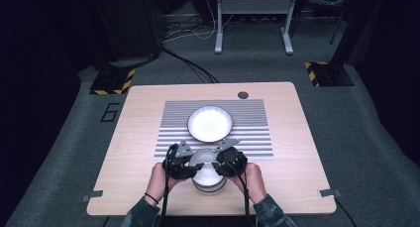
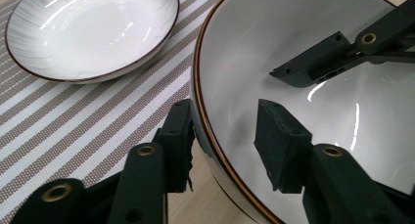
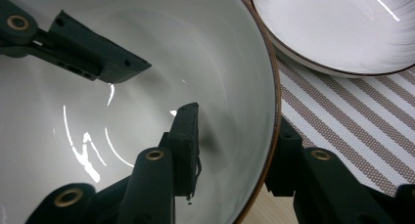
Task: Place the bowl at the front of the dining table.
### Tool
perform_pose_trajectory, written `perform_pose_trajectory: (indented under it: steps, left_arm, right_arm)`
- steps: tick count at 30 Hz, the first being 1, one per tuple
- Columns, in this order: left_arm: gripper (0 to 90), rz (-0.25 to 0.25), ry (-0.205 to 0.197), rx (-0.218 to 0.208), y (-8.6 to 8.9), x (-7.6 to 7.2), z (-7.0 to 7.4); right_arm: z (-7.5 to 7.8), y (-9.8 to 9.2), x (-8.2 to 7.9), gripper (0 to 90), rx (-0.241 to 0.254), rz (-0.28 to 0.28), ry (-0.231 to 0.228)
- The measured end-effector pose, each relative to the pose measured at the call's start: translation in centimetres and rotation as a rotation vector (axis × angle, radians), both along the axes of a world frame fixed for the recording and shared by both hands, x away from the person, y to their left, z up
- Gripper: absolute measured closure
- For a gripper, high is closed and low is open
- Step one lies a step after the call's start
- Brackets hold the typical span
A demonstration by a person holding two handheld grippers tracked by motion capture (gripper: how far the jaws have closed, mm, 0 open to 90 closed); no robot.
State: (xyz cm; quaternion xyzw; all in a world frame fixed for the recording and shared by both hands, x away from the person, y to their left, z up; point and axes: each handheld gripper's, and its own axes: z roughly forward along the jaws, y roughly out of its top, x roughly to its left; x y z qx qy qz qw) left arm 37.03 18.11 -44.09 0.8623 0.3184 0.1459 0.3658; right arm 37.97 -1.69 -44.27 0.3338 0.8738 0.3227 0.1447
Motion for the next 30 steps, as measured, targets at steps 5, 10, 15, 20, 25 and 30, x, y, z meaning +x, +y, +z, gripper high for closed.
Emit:
perform_pose_trajectory:
  steps: [5, 10, 15, 20, 25, 30]
  left_arm:
    - [64.5, 0.012, -0.018, 0.002, 0.1, -0.2, -0.2]
    - [71.3, 0.030, -0.051, -0.010, 0.3, -0.3, -0.3]
    - [75.5, 0.048, -0.084, -0.028, 0.3, -0.5, -0.5]
    - [77.9, 0.042, -0.118, -0.030, 0.3, -0.6, -0.3]
    - [79.0, 0.041, -0.163, 0.000, 0.0, -0.9, 0.0]
    - [80.2, 0.046, -0.201, -0.014, 0.0, -1.3, 0.2]
  right_arm:
    - [0.1, 0.0, -0.4, 66.2, 0.011, -0.031, -0.017]
    - [0.2, 0.1, -0.7, 67.9, 0.002, -0.033, -0.062]
    - [0.4, 0.5, -1.2, 68.7, -0.022, -0.054, -0.089]
    - [0.7, 0.6, -1.3, 70.7, -0.029, -0.051, -0.166]
    - [0.9, 0.8, -1.3, 74.0, -0.019, -0.062, -0.154]
    - [1.3, 0.8, -1.6, 79.3, -0.009, -0.066, -0.190]
